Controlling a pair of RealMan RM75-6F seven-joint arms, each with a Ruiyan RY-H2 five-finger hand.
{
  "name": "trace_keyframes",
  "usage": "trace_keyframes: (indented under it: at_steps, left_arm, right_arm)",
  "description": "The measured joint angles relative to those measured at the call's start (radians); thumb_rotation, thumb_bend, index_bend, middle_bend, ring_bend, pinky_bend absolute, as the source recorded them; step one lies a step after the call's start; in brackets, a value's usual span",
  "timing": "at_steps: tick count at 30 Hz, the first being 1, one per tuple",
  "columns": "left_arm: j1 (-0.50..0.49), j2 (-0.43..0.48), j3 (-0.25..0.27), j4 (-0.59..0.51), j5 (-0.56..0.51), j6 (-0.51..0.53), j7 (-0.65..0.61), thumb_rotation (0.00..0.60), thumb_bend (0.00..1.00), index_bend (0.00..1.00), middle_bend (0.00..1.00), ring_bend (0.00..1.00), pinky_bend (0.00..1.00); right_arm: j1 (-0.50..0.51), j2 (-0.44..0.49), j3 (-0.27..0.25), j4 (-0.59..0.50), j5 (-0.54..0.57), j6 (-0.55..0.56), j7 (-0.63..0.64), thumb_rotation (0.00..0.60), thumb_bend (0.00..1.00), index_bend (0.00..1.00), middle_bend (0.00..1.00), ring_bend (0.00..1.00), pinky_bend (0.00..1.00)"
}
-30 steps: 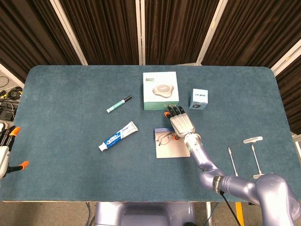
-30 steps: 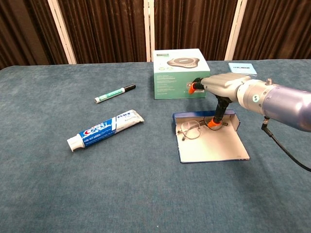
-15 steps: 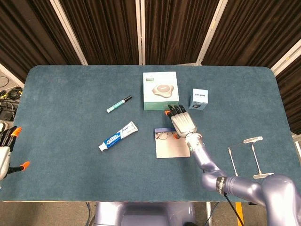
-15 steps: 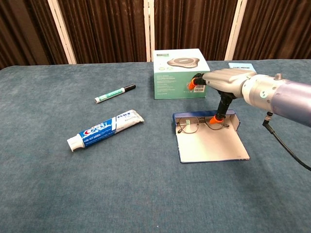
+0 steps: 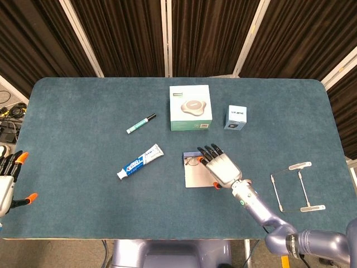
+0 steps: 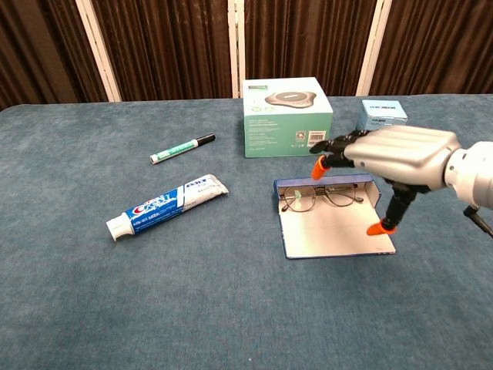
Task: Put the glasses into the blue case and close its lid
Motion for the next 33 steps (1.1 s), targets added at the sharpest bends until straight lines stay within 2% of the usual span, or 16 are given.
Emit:
trace_keyframes:
  at_steps: [10, 33]
  left_arm:
    - [-0.001, -0.003, -0.002, -0.001, -0.001, 0.001, 0.009, 0.600, 0.00, 0.00, 0.00, 0.00, 0.00]
    - [-0.007, -0.011, -0.006, 0.004, -0.020, -0.013, 0.024, 0.600, 0.00, 0.00, 0.00, 0.00, 0.00]
  right_arm:
    - [-0.027, -0.073, -0.023, 0.094, -0.055, -0.007, 0.035, 0.600, 0.08, 0.27, 0.00, 0.00, 0.00]
    - [-0.039, -0.158, 0.011, 0.216, -0.063, -0.054, 0.061, 0.600, 0.10, 0.30, 0.00, 0.00, 0.00]
